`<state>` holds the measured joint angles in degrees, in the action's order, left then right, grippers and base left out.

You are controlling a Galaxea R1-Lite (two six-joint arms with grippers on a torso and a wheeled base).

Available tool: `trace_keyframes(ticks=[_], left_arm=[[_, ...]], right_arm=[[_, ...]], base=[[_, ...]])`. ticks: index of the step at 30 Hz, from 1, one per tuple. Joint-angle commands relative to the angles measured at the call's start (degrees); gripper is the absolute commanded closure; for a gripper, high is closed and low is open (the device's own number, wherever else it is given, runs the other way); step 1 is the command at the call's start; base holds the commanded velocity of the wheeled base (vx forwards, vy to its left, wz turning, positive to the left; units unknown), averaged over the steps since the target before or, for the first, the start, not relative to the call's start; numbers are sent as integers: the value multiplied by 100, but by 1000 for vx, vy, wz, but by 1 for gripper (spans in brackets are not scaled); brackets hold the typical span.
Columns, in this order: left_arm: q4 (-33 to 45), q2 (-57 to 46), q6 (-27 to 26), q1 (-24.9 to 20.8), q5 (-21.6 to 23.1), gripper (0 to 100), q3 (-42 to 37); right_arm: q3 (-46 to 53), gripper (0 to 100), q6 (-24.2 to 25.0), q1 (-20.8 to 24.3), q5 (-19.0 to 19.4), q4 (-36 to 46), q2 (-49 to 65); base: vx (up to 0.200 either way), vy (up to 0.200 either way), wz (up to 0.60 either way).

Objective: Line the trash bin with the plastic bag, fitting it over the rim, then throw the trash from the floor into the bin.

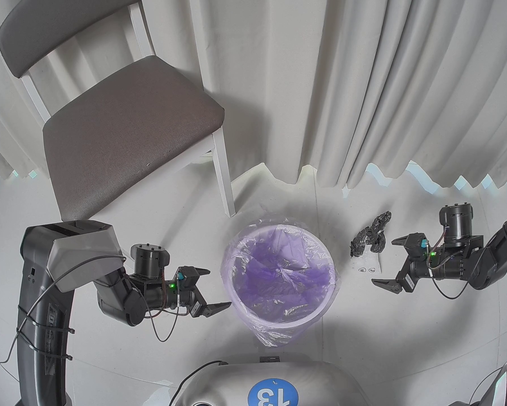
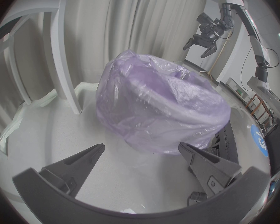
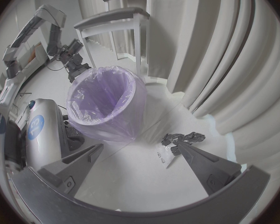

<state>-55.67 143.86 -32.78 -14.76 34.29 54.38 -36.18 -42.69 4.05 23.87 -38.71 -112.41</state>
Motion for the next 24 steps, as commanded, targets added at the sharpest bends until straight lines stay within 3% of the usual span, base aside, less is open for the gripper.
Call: trace_keyframes(ticks=[1,7,8,24], left_arm=[[39,336,-9,-27,157,0,442],[461,415,-18,-79,385,0,714],[452,415,-18,-79,394,100,714],[443,450,-9,105,420,100,837]], right_arm=[[129,0,-117,-247,285,-76,114],[129,0,-134,-352,452,-76,96],[129,0,-134,-361,452,-76,96],[199,0,-125,-378,549,-498,-211]], base=[[0,0,0],[0,0,0],[0,0,0],[0,0,0]])
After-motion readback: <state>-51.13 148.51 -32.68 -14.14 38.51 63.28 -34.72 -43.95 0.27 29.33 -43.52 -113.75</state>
